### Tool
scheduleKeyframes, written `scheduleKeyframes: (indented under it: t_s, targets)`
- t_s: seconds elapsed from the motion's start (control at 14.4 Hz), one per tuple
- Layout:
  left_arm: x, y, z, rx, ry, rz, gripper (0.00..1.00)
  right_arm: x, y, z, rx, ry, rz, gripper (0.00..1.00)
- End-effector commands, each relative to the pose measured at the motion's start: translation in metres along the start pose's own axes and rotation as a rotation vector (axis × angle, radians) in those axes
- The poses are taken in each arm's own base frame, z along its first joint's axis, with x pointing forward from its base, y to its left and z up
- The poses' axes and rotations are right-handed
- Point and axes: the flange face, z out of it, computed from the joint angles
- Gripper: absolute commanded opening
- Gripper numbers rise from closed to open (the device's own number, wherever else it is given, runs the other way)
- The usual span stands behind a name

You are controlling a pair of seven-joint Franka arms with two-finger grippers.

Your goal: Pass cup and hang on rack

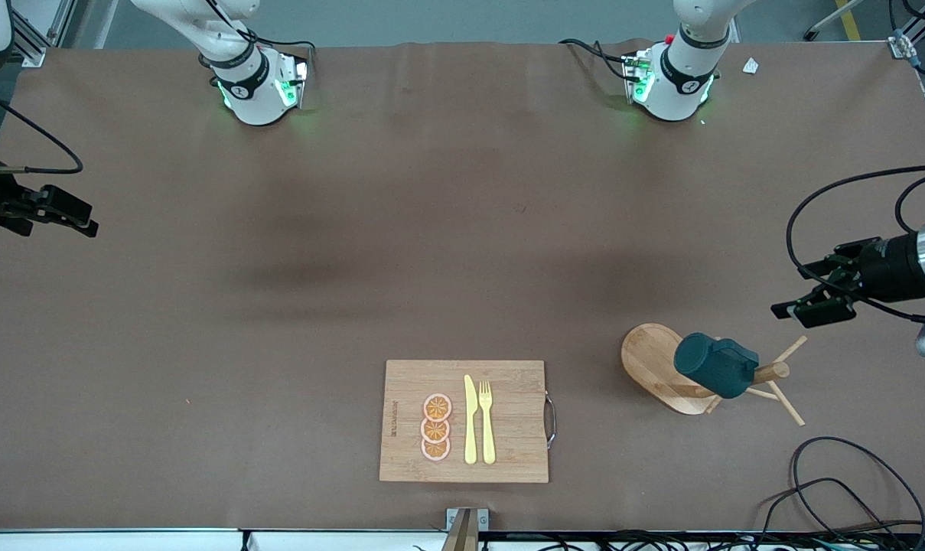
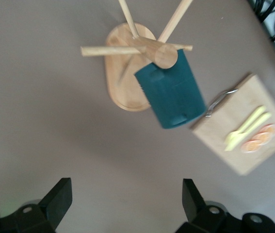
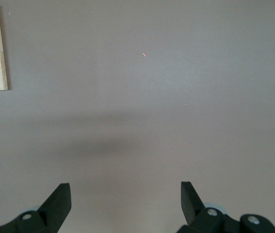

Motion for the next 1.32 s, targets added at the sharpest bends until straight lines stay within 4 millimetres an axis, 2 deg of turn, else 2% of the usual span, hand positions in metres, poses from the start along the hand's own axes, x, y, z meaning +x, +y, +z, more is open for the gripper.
scheduleKeyframes:
  t_s: [0.0,0.21,0.42,0.48,0.83,1.11,1.25]
  targets:
    - [-0.029,0.006,-0.02,0.14,0.099,0.222,1.0,-0.009,0.0,-0.002,0.015,0.009,0.01,1.0]
    - [-0.051,0.007,-0.049,0.234,0.195,0.396,1.0,-0.008,-0.002,-0.003,0.015,0.012,0.007,1.0]
    - [-0.048,-0.014,-0.069,0.262,0.199,0.513,1.0,-0.008,-0.004,-0.003,0.015,0.013,0.004,1.0]
    - [-0.054,-0.019,-0.077,0.279,0.198,0.524,1.0,-0.008,-0.004,-0.003,0.015,0.013,0.004,1.0]
    - [-0.084,-0.019,-0.094,0.317,0.187,0.566,1.0,-0.008,-0.003,-0.004,0.017,0.015,0.006,1.0]
    - [-0.079,-0.032,-0.094,0.284,0.136,0.571,1.0,-0.008,-0.004,-0.003,0.018,0.013,0.004,1.0]
    - [-0.08,-0.031,-0.093,0.283,0.129,0.596,1.0,-0.008,-0.003,-0.003,0.018,0.013,0.006,1.0]
